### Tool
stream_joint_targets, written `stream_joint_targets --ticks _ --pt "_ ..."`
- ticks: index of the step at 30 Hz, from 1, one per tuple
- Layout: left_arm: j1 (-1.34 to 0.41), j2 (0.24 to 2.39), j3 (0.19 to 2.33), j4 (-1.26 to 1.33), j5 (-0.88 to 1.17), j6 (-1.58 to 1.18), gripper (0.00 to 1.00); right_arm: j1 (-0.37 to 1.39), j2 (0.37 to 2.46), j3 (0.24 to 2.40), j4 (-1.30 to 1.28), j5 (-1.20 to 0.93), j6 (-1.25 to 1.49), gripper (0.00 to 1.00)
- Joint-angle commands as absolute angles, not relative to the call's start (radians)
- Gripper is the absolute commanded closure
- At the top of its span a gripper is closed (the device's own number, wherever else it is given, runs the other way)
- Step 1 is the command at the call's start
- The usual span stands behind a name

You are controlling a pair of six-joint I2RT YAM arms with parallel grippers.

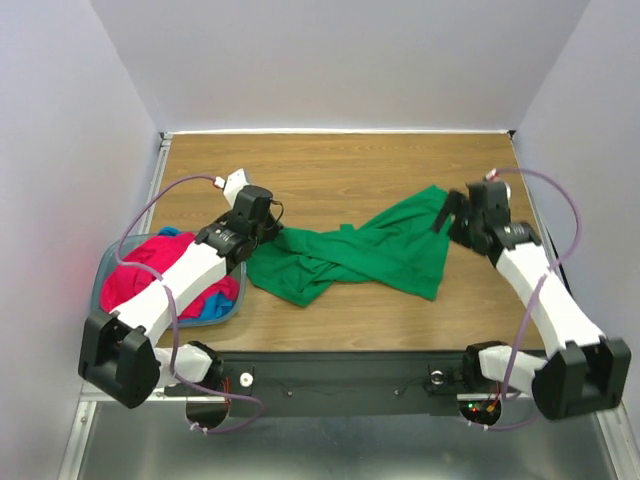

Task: Fold and stack the t-shirts
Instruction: Flatten the tshirt out

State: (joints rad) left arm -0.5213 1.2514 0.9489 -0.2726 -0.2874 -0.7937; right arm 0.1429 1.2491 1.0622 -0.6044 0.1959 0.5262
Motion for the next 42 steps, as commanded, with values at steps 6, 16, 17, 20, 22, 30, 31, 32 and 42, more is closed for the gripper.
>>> stream_joint_targets --ticks 6,16,17,20,22,30,31,32,42 --pt "-0.520 1.146 0.856 -0.233 -0.256 -0.782 1.00 0.133 0.993 0.641 -0.749 -0.076 0.725 0.00" --pt "-0.522 1.134 0.830 -0.233 -0.256 -0.795 1.00 0.141 1.066 0.586 -0.649 -0.074 0.753 0.13" --pt "-0.522 1.134 0.828 -0.235 -0.258 -0.793 1.00 0.147 1.092 0.591 -0.638 -0.065 0.753 0.15" --pt "-0.522 1.137 0.822 -0.233 -0.258 -0.798 1.00 0.164 1.121 0.598 -0.595 -0.020 0.778 0.25" --pt "-0.520 1.137 0.821 -0.233 -0.256 -0.801 1.00 0.176 1.149 0.600 -0.563 -0.008 0.799 0.29" --pt "-0.520 1.134 0.822 -0.241 -0.264 -0.798 1.00 0.219 1.259 0.597 -0.520 0.104 0.827 0.50" --pt "-0.522 1.132 0.822 -0.241 -0.265 -0.799 1.00 0.219 1.267 0.585 -0.512 0.115 0.840 0.53" --pt "-0.522 1.129 0.819 -0.242 -0.267 -0.801 1.00 0.219 1.275 0.580 -0.503 0.123 0.845 0.54" --pt "-0.520 1.111 0.821 -0.267 -0.276 -0.802 1.00 0.219 1.327 0.612 -0.449 0.170 0.838 0.92"
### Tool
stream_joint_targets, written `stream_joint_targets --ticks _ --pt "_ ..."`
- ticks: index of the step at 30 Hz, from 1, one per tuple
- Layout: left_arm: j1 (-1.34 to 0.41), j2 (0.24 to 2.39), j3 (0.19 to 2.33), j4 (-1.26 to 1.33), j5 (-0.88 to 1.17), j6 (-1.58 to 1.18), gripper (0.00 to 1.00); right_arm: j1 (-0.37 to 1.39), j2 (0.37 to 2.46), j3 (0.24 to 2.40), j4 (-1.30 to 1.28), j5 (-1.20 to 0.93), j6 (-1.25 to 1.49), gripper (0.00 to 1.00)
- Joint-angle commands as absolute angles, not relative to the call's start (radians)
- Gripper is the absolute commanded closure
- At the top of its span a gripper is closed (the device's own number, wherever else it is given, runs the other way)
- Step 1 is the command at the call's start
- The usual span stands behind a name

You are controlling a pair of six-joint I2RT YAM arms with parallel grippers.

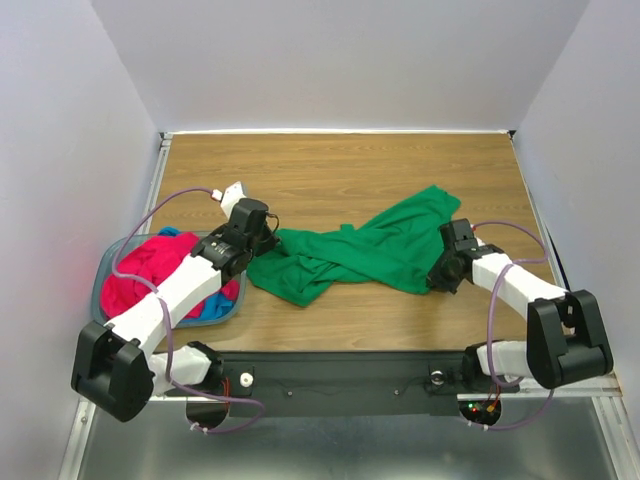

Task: Fold and stack the t-shirts
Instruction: Flatten the tshirt out

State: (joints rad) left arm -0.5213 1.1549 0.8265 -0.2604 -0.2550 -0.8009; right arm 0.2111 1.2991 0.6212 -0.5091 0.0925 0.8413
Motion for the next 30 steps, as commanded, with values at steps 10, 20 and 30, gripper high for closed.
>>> stream_joint_targets --ticks 10,20,30 --pt "-0.522 1.033 1.066 -0.316 -0.291 -0.712 1.00 0.219 1.016 0.996 -0.593 0.256 0.707 1.00" --pt "-0.522 0.962 1.544 -0.371 -0.288 -0.594 1.00 0.219 1.000 1.553 -0.702 0.304 0.612 1.00" --pt "-0.522 0.910 1.890 -0.391 -0.239 -0.502 1.00 0.219 0.988 1.985 -0.768 0.368 0.523 1.00"
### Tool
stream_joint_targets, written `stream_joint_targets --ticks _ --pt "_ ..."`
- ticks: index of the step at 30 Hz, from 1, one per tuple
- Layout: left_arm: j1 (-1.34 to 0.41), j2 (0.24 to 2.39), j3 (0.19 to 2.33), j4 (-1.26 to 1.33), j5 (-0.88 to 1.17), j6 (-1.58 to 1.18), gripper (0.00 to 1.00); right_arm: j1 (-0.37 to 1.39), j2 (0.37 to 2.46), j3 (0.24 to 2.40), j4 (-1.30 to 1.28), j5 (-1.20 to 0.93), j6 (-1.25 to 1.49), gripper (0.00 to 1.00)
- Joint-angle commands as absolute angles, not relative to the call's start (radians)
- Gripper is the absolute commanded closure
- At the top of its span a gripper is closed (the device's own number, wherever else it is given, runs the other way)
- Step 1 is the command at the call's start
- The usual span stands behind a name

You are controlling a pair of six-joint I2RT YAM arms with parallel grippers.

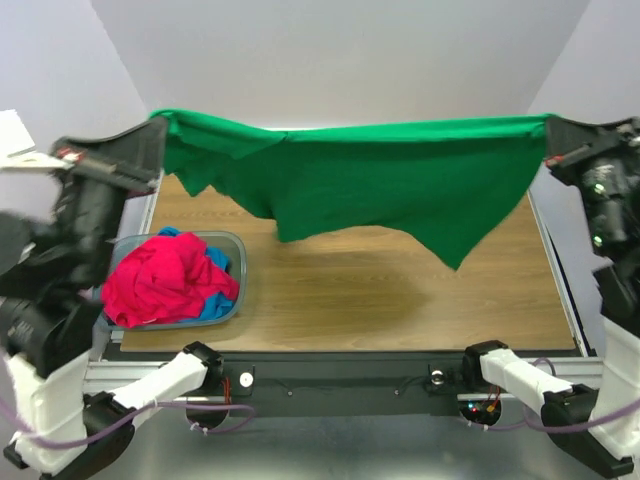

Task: Fold and stack the t-shirts
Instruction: Flatten the tshirt out

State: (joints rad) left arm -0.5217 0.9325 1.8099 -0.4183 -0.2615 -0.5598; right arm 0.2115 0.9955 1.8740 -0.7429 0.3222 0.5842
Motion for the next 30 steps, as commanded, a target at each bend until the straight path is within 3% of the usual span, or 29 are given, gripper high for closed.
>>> stream_joint_targets --ticks 1,7,14,18,23,30 --pt "-0.522 0.911 1.900 -0.390 -0.233 -0.497 1.00 0.219 1.000 2.002 -0.772 0.365 0.519 1.00" --pt "-0.522 0.995 1.910 -0.357 -0.224 -0.480 1.00 0.219 1.069 2.010 -0.779 0.348 0.522 1.00" --pt "-0.515 1.233 1.951 -0.347 -0.402 -0.437 1.00 0.219 1.301 2.028 -0.746 0.422 0.497 1.00" --pt "-0.474 1.463 2.155 -0.429 -0.326 -0.423 1.00 0.216 1.455 2.104 -0.675 0.511 0.442 1.00" --pt "-0.417 1.724 2.483 -0.451 -0.263 -0.367 1.00 0.193 1.638 2.285 -0.591 0.463 0.355 1.00" --pt "-0.414 1.674 2.454 -0.246 -0.190 -0.322 1.00 0.186 1.671 2.365 -0.436 0.426 0.264 1.00"
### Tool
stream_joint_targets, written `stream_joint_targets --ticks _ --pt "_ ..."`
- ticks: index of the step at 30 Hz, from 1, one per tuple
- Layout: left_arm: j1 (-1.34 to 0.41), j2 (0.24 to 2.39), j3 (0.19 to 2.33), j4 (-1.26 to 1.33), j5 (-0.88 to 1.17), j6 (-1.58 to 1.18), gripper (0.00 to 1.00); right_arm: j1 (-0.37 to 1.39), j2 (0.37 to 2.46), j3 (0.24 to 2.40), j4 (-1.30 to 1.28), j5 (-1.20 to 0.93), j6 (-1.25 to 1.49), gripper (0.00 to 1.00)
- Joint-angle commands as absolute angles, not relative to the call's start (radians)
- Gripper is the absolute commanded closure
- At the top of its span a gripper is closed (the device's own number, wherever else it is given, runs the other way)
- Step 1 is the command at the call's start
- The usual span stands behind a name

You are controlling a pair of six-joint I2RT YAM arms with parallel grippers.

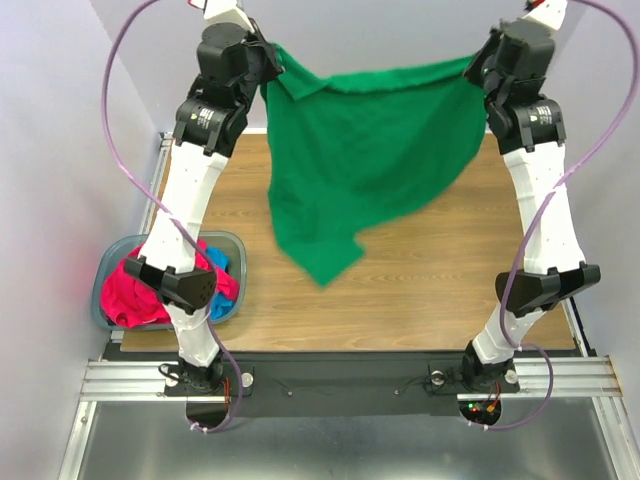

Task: Fold and stack the t-shirts
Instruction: Flatten the tshirt out

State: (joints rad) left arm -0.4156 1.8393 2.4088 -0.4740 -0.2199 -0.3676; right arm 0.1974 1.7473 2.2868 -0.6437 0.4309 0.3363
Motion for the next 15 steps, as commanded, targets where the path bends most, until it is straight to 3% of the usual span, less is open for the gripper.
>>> stream_joint_targets --ticks 1,6,8,10,15 --pt "-0.414 1.669 2.459 -0.244 -0.193 -0.324 1.00 0.186 1.663 2.365 -0.428 0.423 0.261 1.00" --pt "-0.414 1.626 2.407 -0.258 -0.161 -0.314 1.00 0.184 1.586 2.257 -0.416 0.439 0.245 1.00" --pt "-0.414 1.562 2.275 -0.253 -0.160 -0.319 1.00 0.184 1.536 2.142 -0.405 0.456 0.241 1.00" --pt "-0.414 1.496 2.040 -0.213 -0.153 -0.334 1.00 0.184 1.500 2.050 -0.399 0.460 0.224 1.00" --pt "-0.416 1.209 1.426 -0.045 -0.137 -0.448 1.00 0.184 1.301 1.581 -0.379 0.440 0.287 1.00"
